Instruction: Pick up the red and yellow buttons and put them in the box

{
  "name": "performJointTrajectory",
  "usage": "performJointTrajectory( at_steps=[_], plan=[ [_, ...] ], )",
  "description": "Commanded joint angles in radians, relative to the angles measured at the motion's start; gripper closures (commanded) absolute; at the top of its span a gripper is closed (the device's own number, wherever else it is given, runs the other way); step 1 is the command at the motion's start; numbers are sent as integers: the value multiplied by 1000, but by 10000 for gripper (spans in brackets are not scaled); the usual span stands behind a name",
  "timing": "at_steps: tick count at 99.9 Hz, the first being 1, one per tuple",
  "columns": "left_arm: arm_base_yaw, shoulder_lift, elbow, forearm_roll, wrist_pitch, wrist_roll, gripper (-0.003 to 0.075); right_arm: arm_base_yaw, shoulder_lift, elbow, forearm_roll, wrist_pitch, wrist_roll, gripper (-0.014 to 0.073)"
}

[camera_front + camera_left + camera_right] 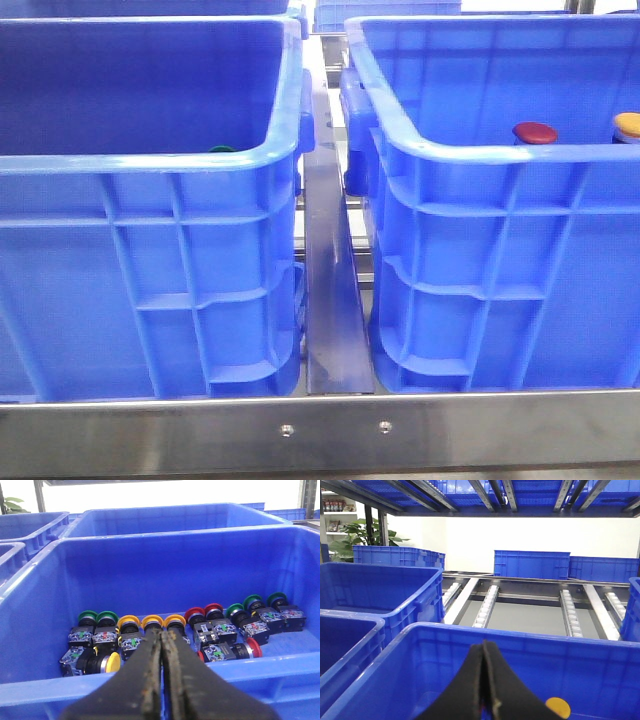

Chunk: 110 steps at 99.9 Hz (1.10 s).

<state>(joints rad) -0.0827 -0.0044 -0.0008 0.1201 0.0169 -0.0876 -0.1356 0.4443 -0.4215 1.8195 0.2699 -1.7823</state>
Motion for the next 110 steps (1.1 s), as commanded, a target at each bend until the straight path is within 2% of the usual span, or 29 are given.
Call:
performJointTrajectory(
  at_steps=[1,83,95,102,110],
  plan=[
    [4,-31,18,-9,-82,0,741,-1,3,-26,78,28,0,662],
    [4,-31,18,-9,-82,0,741,-2,3,-26,70,21,0,662],
    [4,-31,18,-9,-82,0,741,-2,2,-26,-65,52,97,662],
    [4,-31,18,-9,-82,0,741,-2,-4,-26,-199,55,224,662],
    [4,-31,18,-9,-82,0,741,-2,-17,-26,-409,52,423,662]
  ],
)
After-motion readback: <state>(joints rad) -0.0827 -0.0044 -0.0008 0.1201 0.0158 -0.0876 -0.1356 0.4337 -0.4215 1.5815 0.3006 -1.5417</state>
